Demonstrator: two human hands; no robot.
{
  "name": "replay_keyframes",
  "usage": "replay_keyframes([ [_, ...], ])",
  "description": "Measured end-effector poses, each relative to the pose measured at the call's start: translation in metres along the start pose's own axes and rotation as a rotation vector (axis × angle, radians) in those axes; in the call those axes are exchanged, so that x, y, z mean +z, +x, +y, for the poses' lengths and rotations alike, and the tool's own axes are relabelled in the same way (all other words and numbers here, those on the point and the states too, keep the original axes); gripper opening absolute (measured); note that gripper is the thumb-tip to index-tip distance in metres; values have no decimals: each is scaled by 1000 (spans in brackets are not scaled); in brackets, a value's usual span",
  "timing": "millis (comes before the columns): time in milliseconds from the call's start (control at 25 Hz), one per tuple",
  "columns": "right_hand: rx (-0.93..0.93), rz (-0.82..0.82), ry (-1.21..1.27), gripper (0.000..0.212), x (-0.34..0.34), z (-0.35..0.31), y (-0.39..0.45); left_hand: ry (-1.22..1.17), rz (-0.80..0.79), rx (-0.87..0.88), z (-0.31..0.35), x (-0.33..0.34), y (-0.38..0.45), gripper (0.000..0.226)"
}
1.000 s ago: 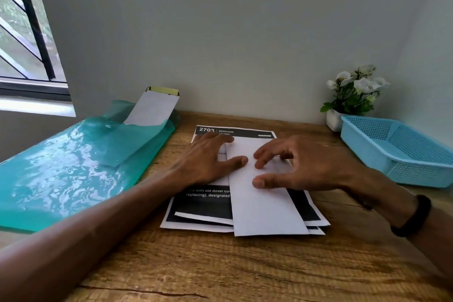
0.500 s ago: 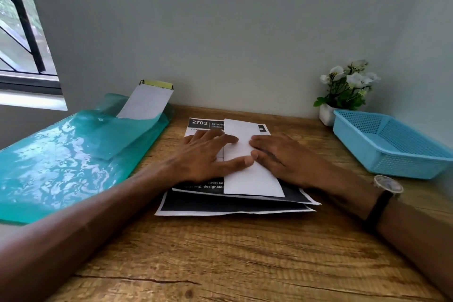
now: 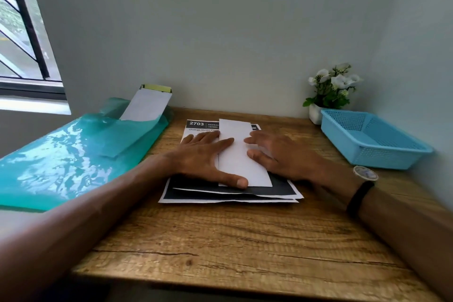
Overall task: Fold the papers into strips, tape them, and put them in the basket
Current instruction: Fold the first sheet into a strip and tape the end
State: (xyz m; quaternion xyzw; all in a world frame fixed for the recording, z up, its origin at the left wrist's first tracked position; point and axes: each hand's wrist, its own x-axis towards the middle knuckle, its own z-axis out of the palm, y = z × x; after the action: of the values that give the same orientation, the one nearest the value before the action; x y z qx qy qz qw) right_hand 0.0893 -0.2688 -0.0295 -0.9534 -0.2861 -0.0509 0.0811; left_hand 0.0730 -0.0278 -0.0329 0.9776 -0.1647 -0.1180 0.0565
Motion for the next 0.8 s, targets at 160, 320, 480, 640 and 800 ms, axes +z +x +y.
replay_keyframes([
  [160, 46, 131, -10, 49, -42, 8, -48, -34, 67, 76, -3, 1, -1, 141],
  [320, 257, 103, -6, 48, -88, 32, -112, -172, 296, 173, -2, -2, -5, 122],
  [480, 393, 19, 39, 64, -97, 53, -160, -220, 541, 251, -12, -2, 2, 91],
  [640, 430, 32, 35, 69, -76, 65, -171, -193, 612, 283, -12, 1, 0, 83],
  [800, 416, 156, 81, 58, -61, 77, -161, -186, 589, 304, -5, 4, -3, 59],
])
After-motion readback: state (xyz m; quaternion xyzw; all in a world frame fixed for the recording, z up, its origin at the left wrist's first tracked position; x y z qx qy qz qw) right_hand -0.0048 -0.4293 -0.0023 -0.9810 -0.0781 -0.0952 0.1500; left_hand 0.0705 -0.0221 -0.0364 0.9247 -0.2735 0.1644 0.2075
